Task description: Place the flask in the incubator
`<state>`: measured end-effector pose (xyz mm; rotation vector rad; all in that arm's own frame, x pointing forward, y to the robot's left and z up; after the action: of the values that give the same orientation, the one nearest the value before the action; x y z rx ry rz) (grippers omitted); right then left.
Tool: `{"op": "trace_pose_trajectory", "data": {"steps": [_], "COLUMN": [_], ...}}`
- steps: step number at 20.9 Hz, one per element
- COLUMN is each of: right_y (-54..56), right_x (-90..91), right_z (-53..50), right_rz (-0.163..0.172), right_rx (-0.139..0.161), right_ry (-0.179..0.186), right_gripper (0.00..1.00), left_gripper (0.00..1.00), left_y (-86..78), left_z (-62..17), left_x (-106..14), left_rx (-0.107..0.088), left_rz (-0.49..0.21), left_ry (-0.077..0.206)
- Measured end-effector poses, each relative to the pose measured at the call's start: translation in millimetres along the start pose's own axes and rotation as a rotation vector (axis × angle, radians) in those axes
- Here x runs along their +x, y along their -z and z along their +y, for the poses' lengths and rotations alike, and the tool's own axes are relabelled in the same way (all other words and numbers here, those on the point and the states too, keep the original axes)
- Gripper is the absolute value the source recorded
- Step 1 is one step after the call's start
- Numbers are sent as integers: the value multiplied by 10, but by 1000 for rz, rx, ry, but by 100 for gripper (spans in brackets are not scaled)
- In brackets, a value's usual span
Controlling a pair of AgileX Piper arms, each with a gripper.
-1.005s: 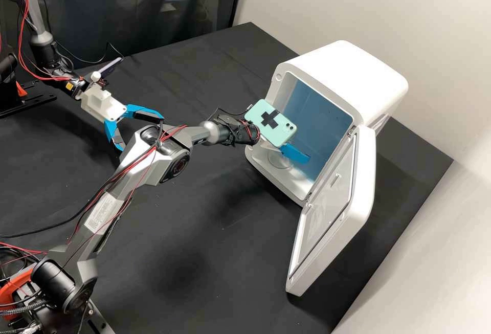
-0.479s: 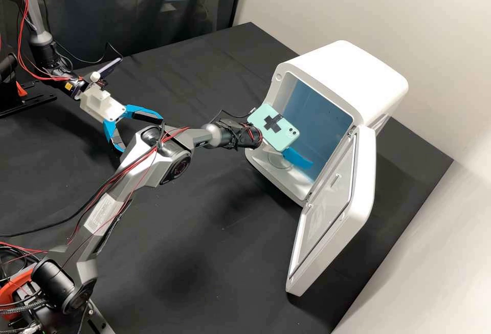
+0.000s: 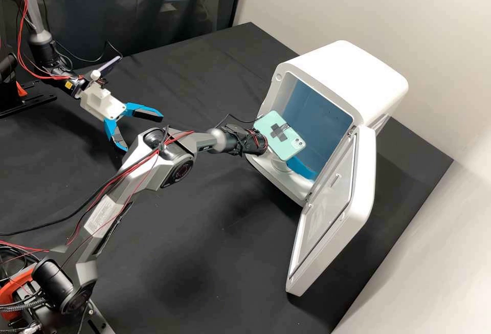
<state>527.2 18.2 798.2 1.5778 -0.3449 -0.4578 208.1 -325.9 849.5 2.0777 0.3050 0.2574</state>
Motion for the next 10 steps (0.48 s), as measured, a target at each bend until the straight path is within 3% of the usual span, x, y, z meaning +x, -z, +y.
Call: {"op": "trace_pose_trajectory", "data": {"steps": [5, 10], "right_y": [-77, -77], "right_x": [-11, -12], "right_z": [99, 135], "right_rz": [-28, -21], "right_rx": [30, 48], "right_ry": [-5, -9], "right_gripper": [100, 100], "left_gripper": [100, 100], "left_y": [8, 13], "left_z": [2, 2], "left_x": [-2, -4], "left_rx": [-1, 1], "left_rz": [4, 2], "left_ry": [-1, 0]}}
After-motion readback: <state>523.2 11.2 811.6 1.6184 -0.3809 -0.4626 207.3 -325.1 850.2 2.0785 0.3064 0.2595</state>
